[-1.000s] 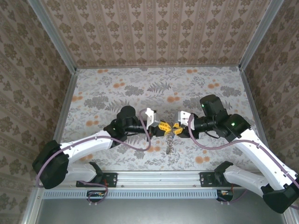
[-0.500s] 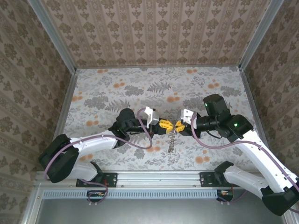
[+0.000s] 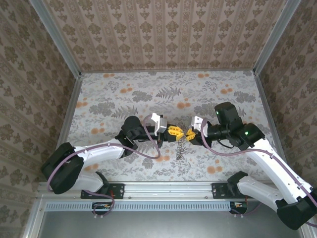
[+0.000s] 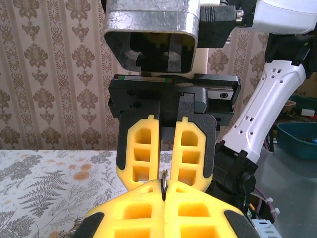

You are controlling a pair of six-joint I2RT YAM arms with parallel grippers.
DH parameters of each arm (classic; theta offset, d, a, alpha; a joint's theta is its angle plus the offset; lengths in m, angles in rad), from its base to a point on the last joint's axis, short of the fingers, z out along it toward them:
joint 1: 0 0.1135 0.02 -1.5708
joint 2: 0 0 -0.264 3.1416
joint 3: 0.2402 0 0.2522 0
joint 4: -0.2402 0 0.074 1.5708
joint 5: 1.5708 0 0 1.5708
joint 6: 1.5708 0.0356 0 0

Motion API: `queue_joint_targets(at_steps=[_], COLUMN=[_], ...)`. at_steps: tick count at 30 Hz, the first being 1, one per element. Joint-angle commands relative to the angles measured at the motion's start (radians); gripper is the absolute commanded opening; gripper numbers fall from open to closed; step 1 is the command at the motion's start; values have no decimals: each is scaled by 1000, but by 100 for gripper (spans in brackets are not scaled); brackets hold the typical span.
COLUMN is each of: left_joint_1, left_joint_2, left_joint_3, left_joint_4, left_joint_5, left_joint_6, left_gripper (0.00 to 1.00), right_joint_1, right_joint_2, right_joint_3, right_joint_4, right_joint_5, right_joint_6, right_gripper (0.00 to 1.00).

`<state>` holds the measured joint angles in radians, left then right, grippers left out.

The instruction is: Put the keys on the keyring

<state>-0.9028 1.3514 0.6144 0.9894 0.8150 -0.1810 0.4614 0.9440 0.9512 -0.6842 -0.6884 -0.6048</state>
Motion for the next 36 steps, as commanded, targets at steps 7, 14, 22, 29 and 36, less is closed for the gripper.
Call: queue_joint_targets(at_steps=[7, 14, 22, 29, 36], left_joint_1=[-8, -7, -6, -6, -8], left_joint_2=[-1, -6, -2, 12, 24], left_joint_3=[2, 5, 10, 16, 19], left_joint_4=[94, 95, 94, 97, 104], left_joint_5=[10, -2, -6, -11, -10], left_joint_6=[-28, -29, -32, -33, -38], left_gripper=[0, 0, 0, 0, 0], right_joint_1=[-46, -56, -51, -17, -4], right_joint_2=[-45, -78, -184, -173, -159], right_joint_3=[-34, -97, -279, -337, -347], right_joint_4=[59, 101, 414, 559, 583], right_joint_5=[-98, -176, 25, 34, -22], right_joint_6=[37, 77, 267, 369, 382], right_gripper=[27, 32, 41, 44, 45])
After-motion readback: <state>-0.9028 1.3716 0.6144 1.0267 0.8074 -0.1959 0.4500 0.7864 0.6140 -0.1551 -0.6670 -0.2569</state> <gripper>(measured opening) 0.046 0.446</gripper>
